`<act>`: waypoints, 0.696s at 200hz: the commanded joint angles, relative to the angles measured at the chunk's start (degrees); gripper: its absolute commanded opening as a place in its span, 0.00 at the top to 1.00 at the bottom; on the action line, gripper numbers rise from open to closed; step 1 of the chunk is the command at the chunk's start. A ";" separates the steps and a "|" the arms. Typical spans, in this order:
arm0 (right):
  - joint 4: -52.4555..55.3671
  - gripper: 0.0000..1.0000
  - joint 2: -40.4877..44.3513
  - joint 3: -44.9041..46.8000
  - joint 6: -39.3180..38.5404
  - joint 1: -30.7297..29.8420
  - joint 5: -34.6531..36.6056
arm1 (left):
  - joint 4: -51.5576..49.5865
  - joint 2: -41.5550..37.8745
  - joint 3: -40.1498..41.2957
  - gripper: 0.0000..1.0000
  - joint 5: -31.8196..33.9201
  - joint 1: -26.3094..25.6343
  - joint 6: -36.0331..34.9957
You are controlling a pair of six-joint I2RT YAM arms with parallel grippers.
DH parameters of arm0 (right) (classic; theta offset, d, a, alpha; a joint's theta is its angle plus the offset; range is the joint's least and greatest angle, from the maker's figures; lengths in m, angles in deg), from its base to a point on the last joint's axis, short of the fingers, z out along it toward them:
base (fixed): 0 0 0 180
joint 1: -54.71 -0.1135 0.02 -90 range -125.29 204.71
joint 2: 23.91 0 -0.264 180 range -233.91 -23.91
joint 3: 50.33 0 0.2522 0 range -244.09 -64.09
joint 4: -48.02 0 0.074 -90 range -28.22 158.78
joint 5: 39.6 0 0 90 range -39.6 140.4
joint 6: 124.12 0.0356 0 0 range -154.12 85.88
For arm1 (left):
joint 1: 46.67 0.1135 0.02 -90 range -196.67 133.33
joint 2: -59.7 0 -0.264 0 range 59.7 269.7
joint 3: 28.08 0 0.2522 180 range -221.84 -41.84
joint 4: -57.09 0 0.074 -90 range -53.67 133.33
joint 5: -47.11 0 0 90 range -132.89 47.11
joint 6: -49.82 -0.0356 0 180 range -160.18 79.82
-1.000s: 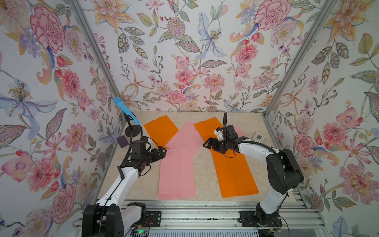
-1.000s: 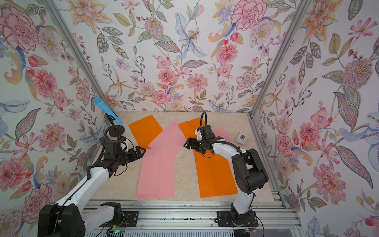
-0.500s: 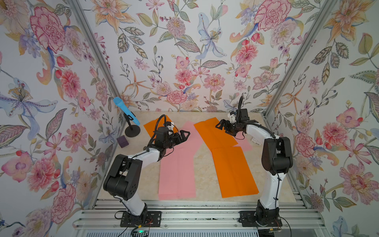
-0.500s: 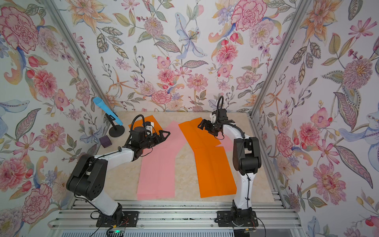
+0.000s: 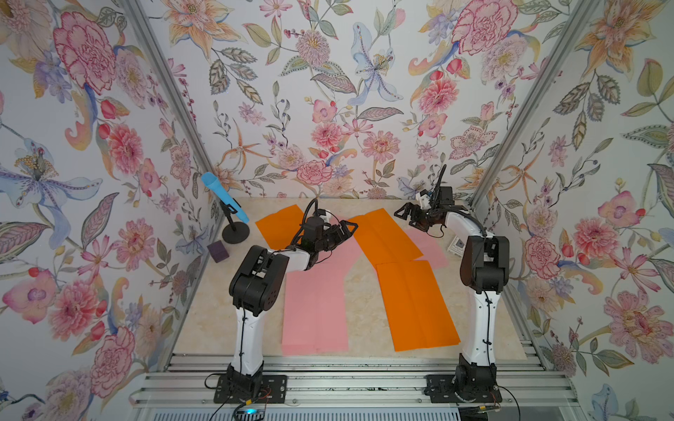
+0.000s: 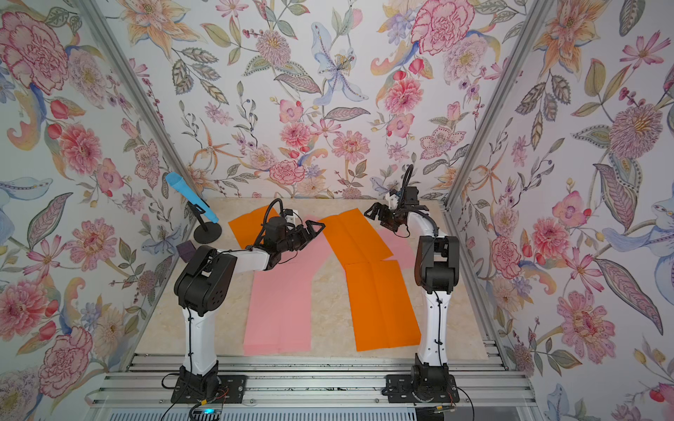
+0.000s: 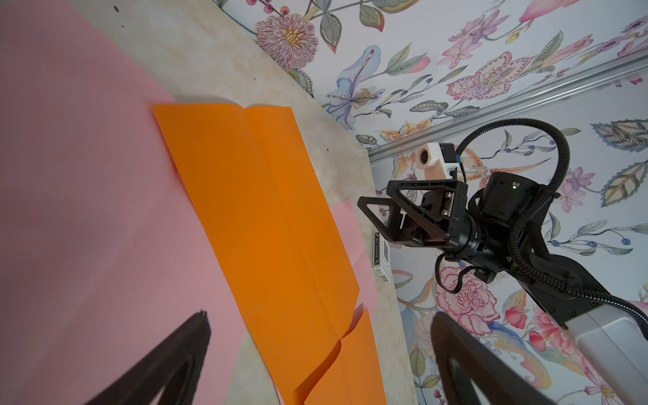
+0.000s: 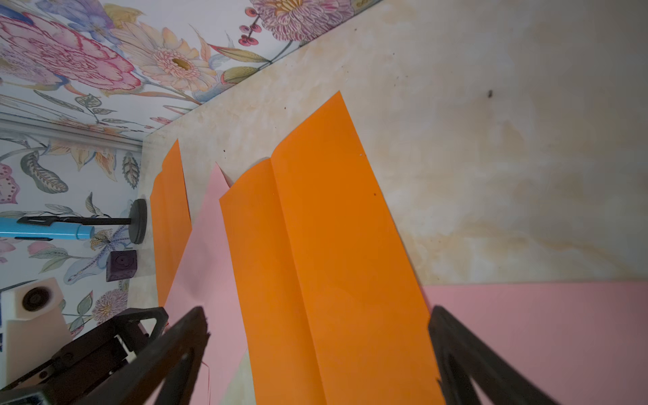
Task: Sort the scattered colored papers by color
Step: Pick up the colored paper.
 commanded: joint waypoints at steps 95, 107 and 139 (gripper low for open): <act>2.25 0.03 -7.98 -5.57 -0.47 1.16 -5.66 | -18.17 8.28 -13.52 0.00 4.47 -4.39 -3.47; 2.32 0.03 -8.47 -5.75 -0.35 1.21 -6.06 | -19.18 8.90 -14.04 0.00 4.79 -4.54 -3.53; 2.85 0.05 -9.53 -5.71 -0.15 1.18 -6.89 | -18.45 10.71 -14.74 0.00 4.43 -4.83 -2.07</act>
